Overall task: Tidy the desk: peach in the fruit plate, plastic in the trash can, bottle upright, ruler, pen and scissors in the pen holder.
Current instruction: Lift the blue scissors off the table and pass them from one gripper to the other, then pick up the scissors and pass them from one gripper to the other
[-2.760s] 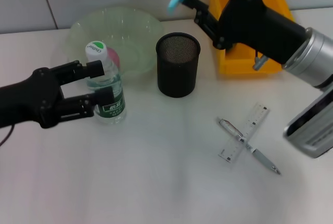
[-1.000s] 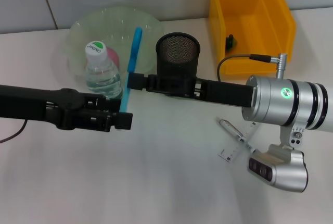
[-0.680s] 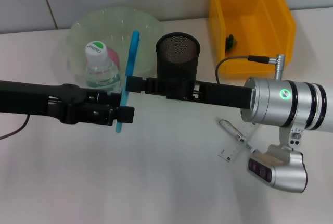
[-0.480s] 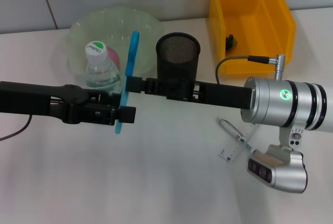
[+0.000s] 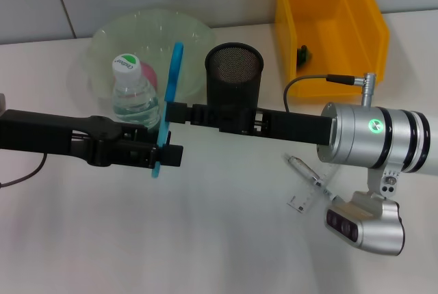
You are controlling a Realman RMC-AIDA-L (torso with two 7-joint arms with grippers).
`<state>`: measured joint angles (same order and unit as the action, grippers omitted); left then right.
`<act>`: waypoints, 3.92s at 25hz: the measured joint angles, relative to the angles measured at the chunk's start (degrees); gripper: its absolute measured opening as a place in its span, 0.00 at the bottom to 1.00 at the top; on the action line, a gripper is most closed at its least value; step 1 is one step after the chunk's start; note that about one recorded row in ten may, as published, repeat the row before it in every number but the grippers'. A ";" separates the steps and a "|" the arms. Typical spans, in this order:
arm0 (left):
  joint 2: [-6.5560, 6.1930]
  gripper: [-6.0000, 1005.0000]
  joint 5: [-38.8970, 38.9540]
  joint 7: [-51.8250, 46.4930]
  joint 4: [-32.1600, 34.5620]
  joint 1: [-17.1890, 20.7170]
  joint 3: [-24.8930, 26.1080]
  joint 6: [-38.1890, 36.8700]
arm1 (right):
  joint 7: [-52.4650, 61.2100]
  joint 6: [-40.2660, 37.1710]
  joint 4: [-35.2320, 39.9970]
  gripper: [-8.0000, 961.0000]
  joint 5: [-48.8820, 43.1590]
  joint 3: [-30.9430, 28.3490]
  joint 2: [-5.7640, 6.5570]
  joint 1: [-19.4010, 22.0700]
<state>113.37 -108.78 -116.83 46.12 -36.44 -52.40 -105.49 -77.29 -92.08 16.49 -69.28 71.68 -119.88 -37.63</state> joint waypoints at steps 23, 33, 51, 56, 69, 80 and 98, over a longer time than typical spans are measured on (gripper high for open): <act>-0.57 0.48 0.04 -3.29 -0.59 -1.09 0.10 -2.25 | -0.38 -0.01 -0.24 0.34 0.06 0.39 0.00 0.38; -0.79 0.35 0.06 -3.76 -0.66 -1.09 0.10 -2.36 | -0.61 -0.12 -0.24 0.35 0.05 0.39 0.00 0.46; -1.04 0.24 0.36 -3.85 -2.27 -1.96 0.20 -2.34 | -1.01 -0.28 -1.02 0.35 0.29 0.49 0.09 0.23; -0.98 0.24 0.35 -3.84 -2.25 -1.97 0.20 -2.34 | -1.02 -0.23 -1.03 0.36 0.36 0.50 0.09 0.19; -0.95 0.23 0.35 -4.15 -2.26 -1.97 0.17 -2.50 | 0.37 0.03 -1.02 0.36 0.55 0.47 0.09 0.10; -0.95 0.23 0.46 -4.25 -2.26 -2.13 0.19 -2.58 | -0.04 -1.40 -1.02 0.62 0.55 0.48 0.09 0.44; -1.93 0.23 0.55 -3.30 -1.42 -1.41 3.74 -2.63 | -0.40 -5.72 -1.79 0.63 0.80 -3.60 0.08 6.72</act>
<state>111.43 -108.23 -120.13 44.69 -37.85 -48.66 -108.12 -77.70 -97.80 14.70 -68.48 68.08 -119.80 -30.91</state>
